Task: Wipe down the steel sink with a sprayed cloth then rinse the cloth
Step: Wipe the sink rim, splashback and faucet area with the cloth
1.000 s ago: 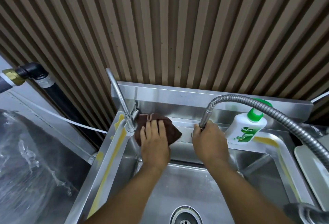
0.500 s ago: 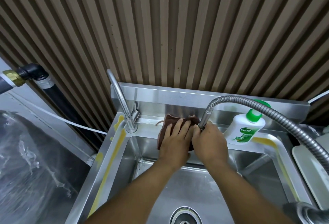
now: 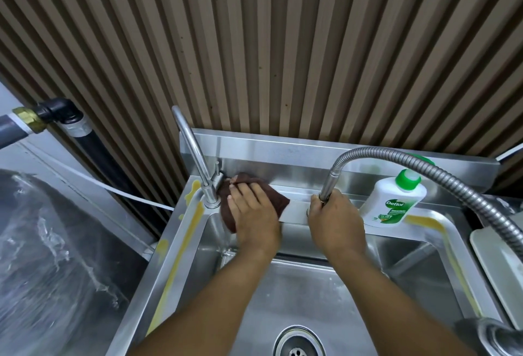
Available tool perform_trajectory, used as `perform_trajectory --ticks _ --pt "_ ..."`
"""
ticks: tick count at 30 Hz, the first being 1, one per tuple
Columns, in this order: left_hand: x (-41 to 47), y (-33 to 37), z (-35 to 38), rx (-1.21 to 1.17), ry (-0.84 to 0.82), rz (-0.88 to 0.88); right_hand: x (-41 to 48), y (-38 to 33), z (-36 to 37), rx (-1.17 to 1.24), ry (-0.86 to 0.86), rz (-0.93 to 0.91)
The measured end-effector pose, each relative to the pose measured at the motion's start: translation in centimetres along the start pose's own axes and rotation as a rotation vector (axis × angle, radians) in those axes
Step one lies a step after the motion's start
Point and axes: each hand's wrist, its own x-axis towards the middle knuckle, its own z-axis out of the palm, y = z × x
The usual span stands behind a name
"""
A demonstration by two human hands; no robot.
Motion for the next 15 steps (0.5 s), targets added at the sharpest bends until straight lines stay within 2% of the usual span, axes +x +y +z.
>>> perform_trajectory --ticks 2,4,7,9,12,15 --pt "-1.1 2.0 0.4 -0.035 0.037 0.104 0.0 0.0 0.0 0.002 -0.002 0.005" --pt "-2.6 3.0 1.2 -0.06 0.097 0.313 -0.1 0.0 0.0 0.007 0.001 0.006" --pt "-2.8 0.9 2.5 -0.082 0.187 0.467 -0.1 -0.1 -0.1 0.006 0.0 0.007" --pt "-2.2 -1.8 2.3 0.009 0.183 0.386 -0.2 -0.1 -0.1 0.013 -0.007 -0.005" --pt "-1.0 -4.7 1.5 0.082 0.113 0.162 -0.2 0.0 -0.1 0.029 -0.018 -0.014" --pt "0.0 -2.7 1.0 0.059 0.063 0.005 -0.1 0.0 -0.1 0.029 -0.021 -0.003"
